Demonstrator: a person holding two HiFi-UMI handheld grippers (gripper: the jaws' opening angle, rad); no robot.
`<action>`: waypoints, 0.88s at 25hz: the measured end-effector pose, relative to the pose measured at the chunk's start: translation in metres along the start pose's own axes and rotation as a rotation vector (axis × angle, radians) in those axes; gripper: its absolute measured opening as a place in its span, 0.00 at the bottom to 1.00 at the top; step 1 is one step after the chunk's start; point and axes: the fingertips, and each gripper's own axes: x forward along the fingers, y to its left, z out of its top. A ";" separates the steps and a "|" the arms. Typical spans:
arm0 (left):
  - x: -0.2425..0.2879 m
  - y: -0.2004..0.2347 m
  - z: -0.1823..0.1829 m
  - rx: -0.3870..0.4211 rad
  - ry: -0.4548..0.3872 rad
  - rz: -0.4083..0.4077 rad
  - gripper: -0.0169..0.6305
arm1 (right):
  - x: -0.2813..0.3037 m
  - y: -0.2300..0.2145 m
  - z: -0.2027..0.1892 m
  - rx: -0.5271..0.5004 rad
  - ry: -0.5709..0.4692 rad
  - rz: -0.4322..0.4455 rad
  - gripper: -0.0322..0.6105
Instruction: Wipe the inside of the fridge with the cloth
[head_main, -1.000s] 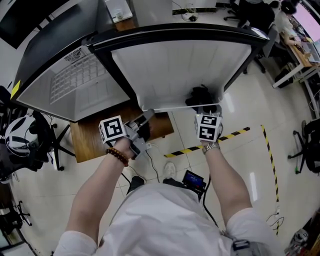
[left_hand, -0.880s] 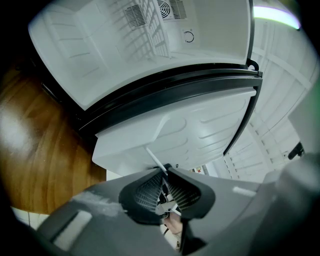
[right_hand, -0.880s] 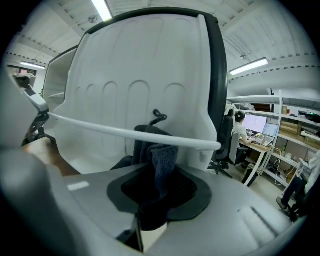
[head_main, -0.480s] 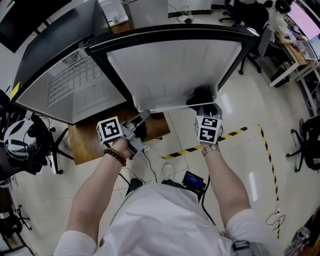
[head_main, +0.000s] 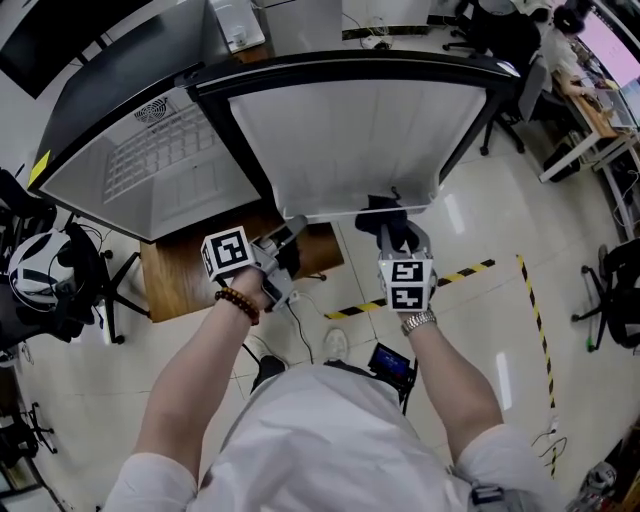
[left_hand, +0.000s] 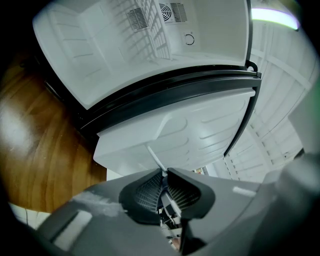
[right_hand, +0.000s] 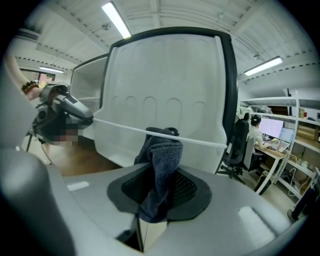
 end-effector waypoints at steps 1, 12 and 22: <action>0.000 0.000 0.000 0.008 0.002 0.000 0.09 | -0.004 0.011 0.001 -0.011 -0.001 0.027 0.19; 0.003 0.029 -0.010 0.037 0.019 0.093 0.09 | -0.054 0.104 0.029 -0.102 -0.078 0.256 0.19; 0.010 0.059 -0.004 0.047 -0.003 0.175 0.06 | -0.040 0.107 0.049 -0.128 -0.066 0.264 0.19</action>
